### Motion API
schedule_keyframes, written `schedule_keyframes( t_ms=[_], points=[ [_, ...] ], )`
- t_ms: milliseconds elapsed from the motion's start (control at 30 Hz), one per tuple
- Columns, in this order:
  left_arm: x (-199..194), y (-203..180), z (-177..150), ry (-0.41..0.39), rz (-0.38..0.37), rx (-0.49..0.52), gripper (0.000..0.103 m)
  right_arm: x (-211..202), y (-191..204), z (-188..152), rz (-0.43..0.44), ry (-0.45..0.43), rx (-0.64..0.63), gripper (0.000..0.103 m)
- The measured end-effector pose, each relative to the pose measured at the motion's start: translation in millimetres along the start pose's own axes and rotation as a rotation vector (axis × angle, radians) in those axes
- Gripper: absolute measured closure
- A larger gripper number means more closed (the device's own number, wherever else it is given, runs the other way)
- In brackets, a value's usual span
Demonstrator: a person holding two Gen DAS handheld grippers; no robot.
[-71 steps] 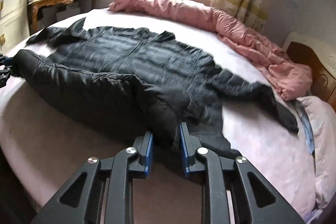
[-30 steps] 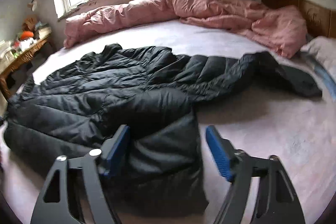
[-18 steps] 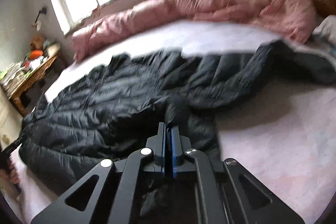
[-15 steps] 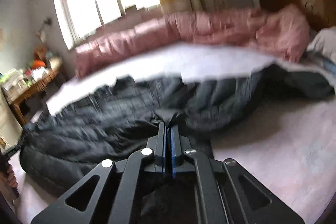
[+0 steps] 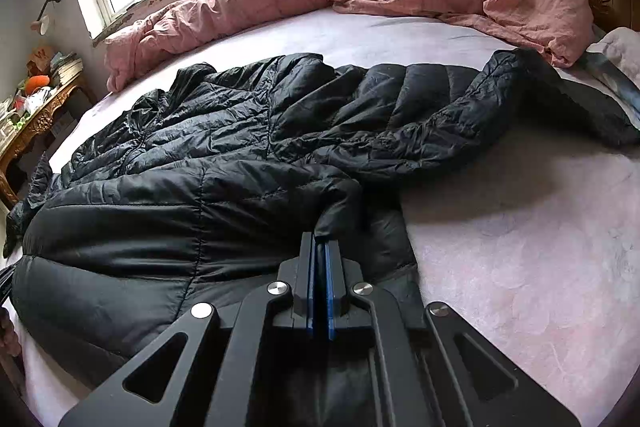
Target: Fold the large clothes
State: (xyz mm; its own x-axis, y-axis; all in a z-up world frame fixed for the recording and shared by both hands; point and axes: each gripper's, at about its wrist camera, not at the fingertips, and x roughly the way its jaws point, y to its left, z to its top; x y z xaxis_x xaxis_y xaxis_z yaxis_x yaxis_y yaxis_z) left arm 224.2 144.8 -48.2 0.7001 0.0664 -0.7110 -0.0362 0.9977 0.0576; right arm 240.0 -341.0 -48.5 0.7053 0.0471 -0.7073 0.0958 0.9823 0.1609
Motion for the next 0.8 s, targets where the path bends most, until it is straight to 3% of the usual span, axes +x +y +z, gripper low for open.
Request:
schedule_keyframes(
  t_ms=[100,167,233,267,333,367,400,433,533,567,633,800],
  points=[
    [-14.0,2.1,2.2,-0.058,-0.001,-0.009,0.098,-3.1,-3.1,-1.1,-0.004,-0.014,0.007,0.099],
    [-34.0,3.2,4.7,-0.147,0.019,-0.01,0.095,-14.7,-2.7,-0.2,-0.03,-0.054,0.002,0.099],
    [-56.8,2.2,6.2,-0.236,-0.002,-0.01,0.071,-34.2,-0.1,3.4,-0.046,-0.114,-0.001,0.095],
    [-67.4,0.6,6.3,-0.276,-0.02,-0.013,0.064,-46.7,2.3,5.0,-0.041,-0.152,-0.001,0.092],
    [-87.2,-6.7,5.0,-0.347,-0.044,-0.006,0.042,-72.2,8.9,7.0,-0.024,-0.235,-0.004,0.074],
    [-94.6,-12.4,3.7,-0.374,-0.052,0.005,0.037,-87.0,14.7,8.1,0.001,-0.282,-0.012,0.051],
    [-101.0,-19.8,2.0,-0.393,-0.058,0.022,0.024,-98.1,20.4,7.5,0.021,-0.319,-0.024,0.033],
    [-104.0,-28.2,2.8,-0.396,-0.063,0.04,0.013,-109.9,27.9,5.8,0.03,-0.364,-0.04,0.029],
    [-99.8,-49.6,1.0,-0.342,-0.102,0.095,0.007,-121.1,47.7,3.0,0.063,-0.382,-0.093,0.021],
    [-93.1,-55.4,0.8,-0.3,-0.123,0.103,0.007,-117.8,53.9,1.8,0.103,-0.353,-0.112,0.012],
    [-76.0,-62.4,0.7,-0.21,-0.16,0.097,0.007,-98.8,67.1,-2.7,0.196,-0.248,-0.146,0.01],
    [-33.8,-73.0,-5.5,-0.038,-0.18,0.088,0.004,-45.5,87.3,-20.7,0.108,-0.03,-0.201,0.01]
  ],
)
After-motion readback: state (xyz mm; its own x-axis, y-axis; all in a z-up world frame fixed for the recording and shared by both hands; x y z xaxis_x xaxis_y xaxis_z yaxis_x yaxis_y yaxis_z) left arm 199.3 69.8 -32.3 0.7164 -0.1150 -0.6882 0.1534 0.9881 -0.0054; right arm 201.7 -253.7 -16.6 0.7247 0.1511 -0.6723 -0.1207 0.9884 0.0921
